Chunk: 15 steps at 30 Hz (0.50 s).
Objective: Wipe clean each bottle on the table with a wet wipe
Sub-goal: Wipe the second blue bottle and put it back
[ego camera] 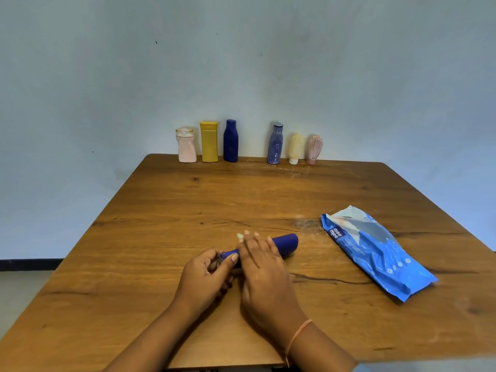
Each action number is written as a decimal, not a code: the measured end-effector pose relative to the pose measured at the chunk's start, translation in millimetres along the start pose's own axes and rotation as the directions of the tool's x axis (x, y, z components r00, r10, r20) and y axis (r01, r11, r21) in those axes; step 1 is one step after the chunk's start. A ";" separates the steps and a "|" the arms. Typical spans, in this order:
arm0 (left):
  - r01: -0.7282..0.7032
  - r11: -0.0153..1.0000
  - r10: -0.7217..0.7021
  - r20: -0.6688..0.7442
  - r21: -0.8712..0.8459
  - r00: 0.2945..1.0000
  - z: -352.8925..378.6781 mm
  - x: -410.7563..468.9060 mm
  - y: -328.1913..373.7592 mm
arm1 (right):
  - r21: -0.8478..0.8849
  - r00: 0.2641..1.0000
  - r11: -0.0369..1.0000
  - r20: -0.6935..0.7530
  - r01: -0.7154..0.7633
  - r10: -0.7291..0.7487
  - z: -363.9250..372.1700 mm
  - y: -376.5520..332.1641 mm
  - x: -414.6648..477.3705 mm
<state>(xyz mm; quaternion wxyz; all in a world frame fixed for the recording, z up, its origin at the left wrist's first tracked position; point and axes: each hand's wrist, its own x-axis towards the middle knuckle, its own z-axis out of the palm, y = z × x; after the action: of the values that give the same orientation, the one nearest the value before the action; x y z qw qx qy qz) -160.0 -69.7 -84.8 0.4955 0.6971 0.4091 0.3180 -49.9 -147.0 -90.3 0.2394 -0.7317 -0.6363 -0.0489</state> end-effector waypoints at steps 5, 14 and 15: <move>0.033 0.998 -0.034 -0.014 -0.047 0.999 -3.0 -5.1 4.8 | 0.068 0.999 0.997 0.043 -0.022 0.019 -13.5 11.5 17.7; 0.141 0.990 -0.141 -0.068 -0.007 0.988 3.8 3.2 9.6 | 0.051 0.933 0.933 0.066 -0.356 0.353 -10.2 29.1 1.9; 0.159 0.987 -0.158 -0.063 0.011 0.985 3.4 4.2 10.2 | 0.053 0.936 0.936 0.066 -0.349 0.346 -6.6 24.4 -1.7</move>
<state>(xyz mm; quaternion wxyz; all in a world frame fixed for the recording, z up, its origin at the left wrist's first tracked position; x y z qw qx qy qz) -152.6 -69.2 -75.9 0.5008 0.6560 0.4811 0.2958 -25.3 -153.0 -92.2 0.2498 -0.8257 -0.5046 0.0347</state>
